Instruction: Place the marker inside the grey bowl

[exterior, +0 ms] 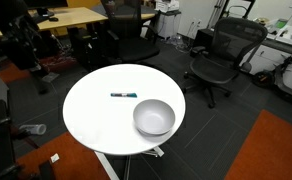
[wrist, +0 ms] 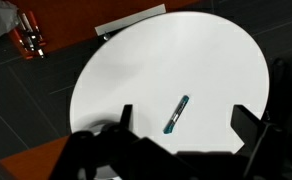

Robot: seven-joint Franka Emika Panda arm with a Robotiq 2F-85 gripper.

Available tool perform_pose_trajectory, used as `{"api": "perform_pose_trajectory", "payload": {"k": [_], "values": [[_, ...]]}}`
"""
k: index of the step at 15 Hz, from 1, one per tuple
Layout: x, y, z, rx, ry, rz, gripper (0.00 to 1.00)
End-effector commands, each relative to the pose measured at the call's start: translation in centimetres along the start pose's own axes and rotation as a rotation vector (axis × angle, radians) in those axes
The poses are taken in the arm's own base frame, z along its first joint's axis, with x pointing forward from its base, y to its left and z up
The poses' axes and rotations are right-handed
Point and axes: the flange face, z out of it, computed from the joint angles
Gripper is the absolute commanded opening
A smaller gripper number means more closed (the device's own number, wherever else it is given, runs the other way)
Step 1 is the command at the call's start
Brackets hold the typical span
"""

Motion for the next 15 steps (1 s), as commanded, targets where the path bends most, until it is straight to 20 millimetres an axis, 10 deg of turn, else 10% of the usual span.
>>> {"api": "perform_pose_trajectory", "payload": {"k": [1,7,15], "values": [[2.5,-2.9,2.5,-0.039,-0.004,0.096,1.00],[6.2,-7.7,7.9,-0.109,-0.033,0.200,1.00],[13.4,-8.6,14.8,-0.131,-0.079,0.269,1.00]]}}
